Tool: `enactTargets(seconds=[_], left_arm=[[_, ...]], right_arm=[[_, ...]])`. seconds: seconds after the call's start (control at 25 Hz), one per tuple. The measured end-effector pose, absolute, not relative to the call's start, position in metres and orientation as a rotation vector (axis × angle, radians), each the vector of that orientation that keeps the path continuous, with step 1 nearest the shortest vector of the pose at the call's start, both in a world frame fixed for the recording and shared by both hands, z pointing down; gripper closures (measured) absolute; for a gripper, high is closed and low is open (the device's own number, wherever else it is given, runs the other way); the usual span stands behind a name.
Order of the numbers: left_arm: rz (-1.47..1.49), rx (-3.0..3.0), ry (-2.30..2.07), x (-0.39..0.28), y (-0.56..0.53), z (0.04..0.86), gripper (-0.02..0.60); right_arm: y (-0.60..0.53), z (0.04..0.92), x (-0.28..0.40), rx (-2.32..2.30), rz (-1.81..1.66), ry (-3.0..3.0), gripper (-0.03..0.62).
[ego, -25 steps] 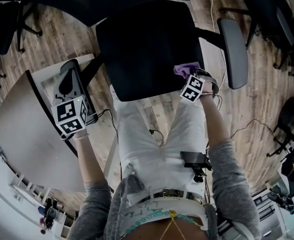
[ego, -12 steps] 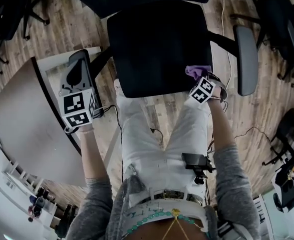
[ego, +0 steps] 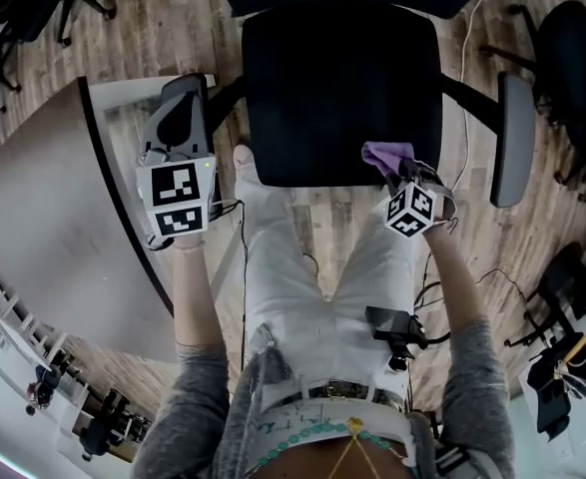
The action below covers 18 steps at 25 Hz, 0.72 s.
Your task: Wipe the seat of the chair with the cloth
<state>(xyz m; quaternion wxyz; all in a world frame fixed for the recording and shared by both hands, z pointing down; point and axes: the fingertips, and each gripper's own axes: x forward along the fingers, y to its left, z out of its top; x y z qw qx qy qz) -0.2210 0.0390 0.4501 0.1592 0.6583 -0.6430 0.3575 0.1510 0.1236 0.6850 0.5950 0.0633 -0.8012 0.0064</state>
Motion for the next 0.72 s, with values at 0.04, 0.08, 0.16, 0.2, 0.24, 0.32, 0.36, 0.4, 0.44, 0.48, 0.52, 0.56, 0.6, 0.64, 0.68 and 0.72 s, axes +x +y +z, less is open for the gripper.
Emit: enactTargets(seconds=[0.04, 0.08, 0.16, 0.2, 0.24, 0.32, 0.36, 0.4, 0.44, 0.48, 0.52, 0.56, 0.6, 0.64, 0.68, 0.72], left_arm=[[1.023, 1.882, -1.838, -0.221, 0.039, 0.450, 0.578], [1.022, 1.883, -1.838, -0.220, 0.038, 0.451, 0.578], [1.015, 1.883, -1.838, -0.220, 0.038, 0.452, 0.578], [1.012, 1.883, -1.838, -0.221, 0.039, 0.452, 0.578], [1.012, 1.882, -1.838, -0.222, 0.039, 0.453, 0.578], [1.015, 1.882, -1.837, -0.223, 0.040, 0.453, 0.578], [1.016, 1.881, -1.838, -0.223, 0.041, 0.452, 0.578], [1.017, 1.880, -1.840, -0.223, 0.041, 0.452, 0.578], [1.018, 1.879, -1.841, -0.222, 0.041, 0.452, 0.578], [1.017, 1.879, -1.841, -0.221, 0.041, 0.452, 0.578], [1.016, 1.880, -1.840, -0.220, 0.041, 0.452, 0.578], [1.014, 1.882, -1.839, -0.220, 0.040, 0.453, 0.578], [1.011, 1.883, -1.838, -0.220, 0.039, 0.453, 0.578], [1.007, 1.883, -1.837, -0.220, 0.039, 0.453, 0.578], [1.005, 1.884, -1.836, -0.220, 0.039, 0.453, 0.578], [1.003, 1.884, -1.835, -0.220, 0.039, 0.454, 0.578]], right_arm=[[0.129, 0.682, 0.138, 0.129, 0.015, -1.891, 0.546], [0.134, 0.679, 0.124, 0.108, 0.012, -1.921, 0.546], [0.147, 0.674, 0.093, 0.049, -0.010, -1.979, 0.546], [0.154, 0.672, 0.076, 0.011, -0.029, -2.004, 0.546], [0.163, 0.670, 0.059, -0.030, -0.051, -2.026, 0.546], [0.181, 0.667, 0.025, -0.113, -0.092, -2.063, 0.546], [0.190, 0.667, 0.009, -0.151, -0.112, -2.076, 0.546], [0.198, 0.668, -0.005, -0.186, -0.132, -2.086, 0.546], [0.205, 0.669, -0.017, -0.219, -0.152, -2.092, 0.546], [0.212, 0.672, -0.027, -0.250, -0.172, -2.094, 0.546], [0.218, 0.675, -0.036, -0.277, -0.188, -2.093, 0.546], [0.224, 0.679, -0.044, -0.303, -0.200, -2.090, 0.546], [0.230, 0.684, -0.051, -0.329, -0.210, -2.083, 0.546], [0.236, 0.690, -0.056, -0.353, -0.221, -2.072, 0.546], [0.242, 0.696, -0.060, -0.375, -0.235, -2.057, 0.546], [0.246, 0.702, -0.064, -0.391, -0.251, -2.041, 0.546]])
